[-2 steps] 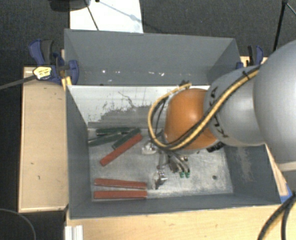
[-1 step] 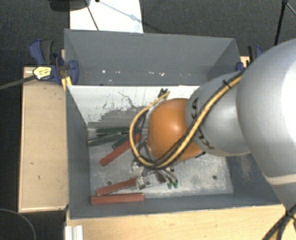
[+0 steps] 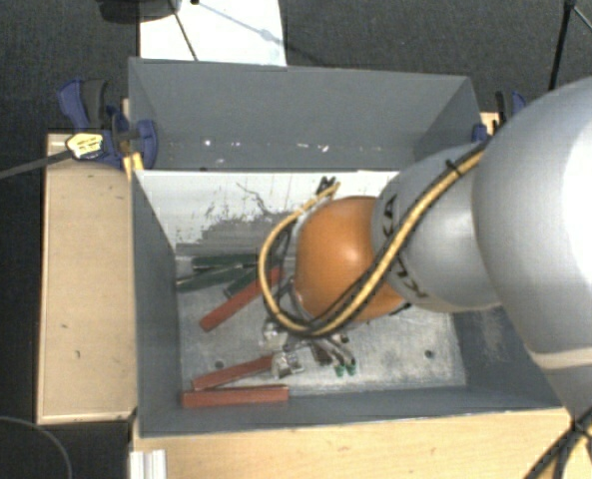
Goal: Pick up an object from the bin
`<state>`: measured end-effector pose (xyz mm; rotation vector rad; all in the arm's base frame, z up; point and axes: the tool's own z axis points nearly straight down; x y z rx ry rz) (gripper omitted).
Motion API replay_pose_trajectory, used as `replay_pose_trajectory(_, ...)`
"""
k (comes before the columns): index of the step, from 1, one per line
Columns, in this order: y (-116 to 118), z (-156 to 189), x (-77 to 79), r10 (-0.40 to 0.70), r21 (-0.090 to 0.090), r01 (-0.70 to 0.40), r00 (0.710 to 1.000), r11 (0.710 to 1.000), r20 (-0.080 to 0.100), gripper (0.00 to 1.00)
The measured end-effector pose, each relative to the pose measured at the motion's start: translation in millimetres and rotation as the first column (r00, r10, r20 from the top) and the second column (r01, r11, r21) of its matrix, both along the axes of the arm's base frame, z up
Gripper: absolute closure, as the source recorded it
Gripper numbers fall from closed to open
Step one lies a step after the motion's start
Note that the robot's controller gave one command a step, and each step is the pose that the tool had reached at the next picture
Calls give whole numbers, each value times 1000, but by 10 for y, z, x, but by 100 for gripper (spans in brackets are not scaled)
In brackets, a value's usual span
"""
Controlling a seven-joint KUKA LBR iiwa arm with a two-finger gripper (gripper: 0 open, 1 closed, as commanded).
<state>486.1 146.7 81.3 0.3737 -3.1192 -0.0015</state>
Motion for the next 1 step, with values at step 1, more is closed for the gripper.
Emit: replay_pose_trajectory(1,74,1418,98,9,0,-9,1000,1000,3,100)
